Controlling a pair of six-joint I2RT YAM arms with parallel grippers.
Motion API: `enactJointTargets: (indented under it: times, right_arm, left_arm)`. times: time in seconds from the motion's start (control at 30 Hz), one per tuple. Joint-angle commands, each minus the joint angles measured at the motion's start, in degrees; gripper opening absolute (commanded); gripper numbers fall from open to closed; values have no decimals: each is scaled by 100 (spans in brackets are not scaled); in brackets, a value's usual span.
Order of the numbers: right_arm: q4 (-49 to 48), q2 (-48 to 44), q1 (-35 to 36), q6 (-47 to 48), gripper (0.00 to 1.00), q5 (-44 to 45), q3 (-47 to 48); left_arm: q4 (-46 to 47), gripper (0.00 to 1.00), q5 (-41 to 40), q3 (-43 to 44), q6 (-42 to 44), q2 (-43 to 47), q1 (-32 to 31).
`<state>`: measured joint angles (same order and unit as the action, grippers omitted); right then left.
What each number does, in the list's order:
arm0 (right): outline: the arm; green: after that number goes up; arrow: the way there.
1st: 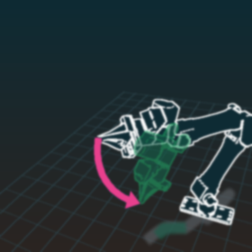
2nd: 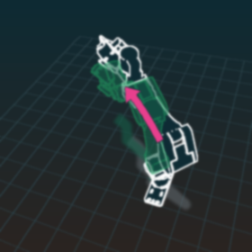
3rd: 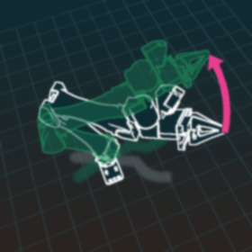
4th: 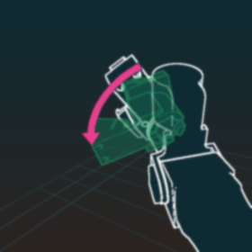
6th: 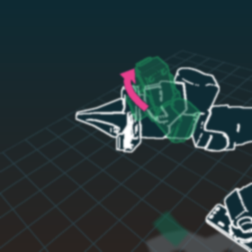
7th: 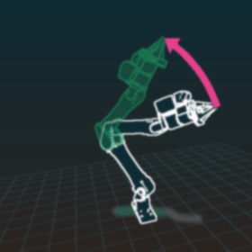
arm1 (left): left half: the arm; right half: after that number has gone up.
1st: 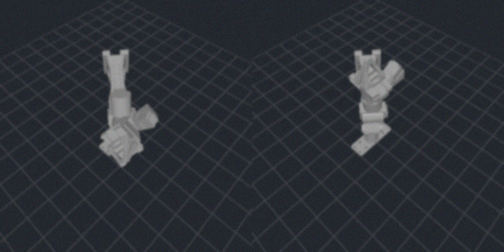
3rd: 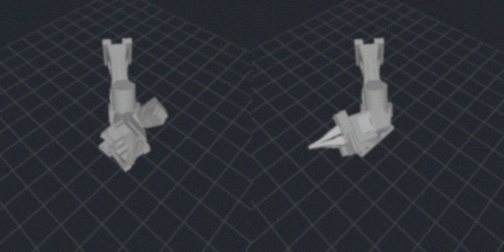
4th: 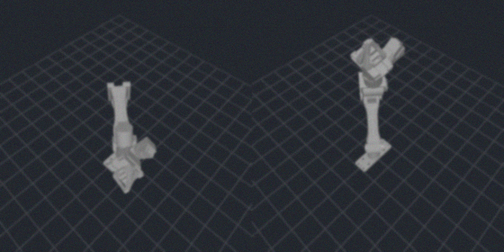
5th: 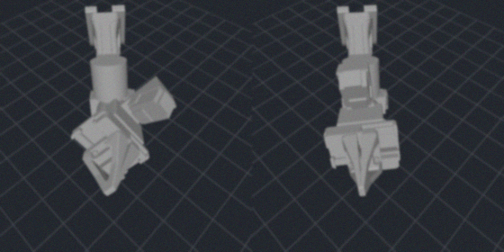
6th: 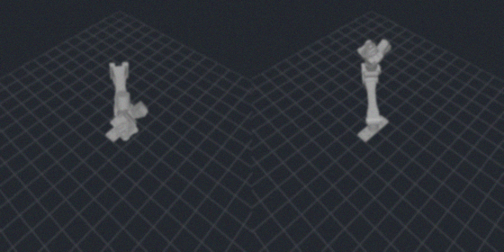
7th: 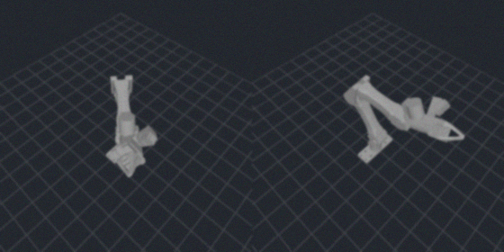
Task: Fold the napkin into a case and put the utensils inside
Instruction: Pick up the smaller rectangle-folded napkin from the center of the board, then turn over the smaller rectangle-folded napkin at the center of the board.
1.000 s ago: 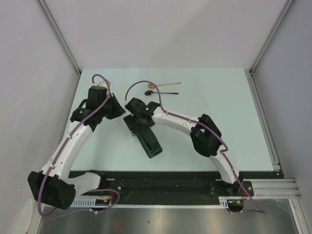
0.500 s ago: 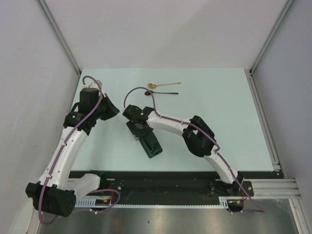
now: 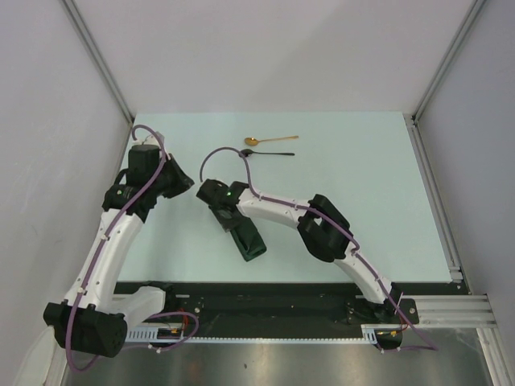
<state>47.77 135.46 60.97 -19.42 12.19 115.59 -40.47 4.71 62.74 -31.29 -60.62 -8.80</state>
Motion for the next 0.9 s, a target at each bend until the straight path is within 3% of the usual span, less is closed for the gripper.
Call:
enactJointTargets:
  times: [0.0,0.13,0.33,0.43,0.87]
  right_arm:
    - [101,130,55,-141,34,284,122]
    - [31,-10,47,-150,24,328,104]
    - [-311,-449,-50,-220,0,-206,-71]
    - [-889,-913,-190,-413,0,-734,-439]
    - [-4678,-2936,-1332,-2073,0,-3395,-4165]
  left_arm:
    - [118,12,74,169,-62,50,62]
    - [153,12,100,125,-70,50,71]
    - [223,12,153,81,-79,-11,89]
    - [259,12,205,37,-88,-55,89]
    - [505,13,592,-78,-132,-310,98]
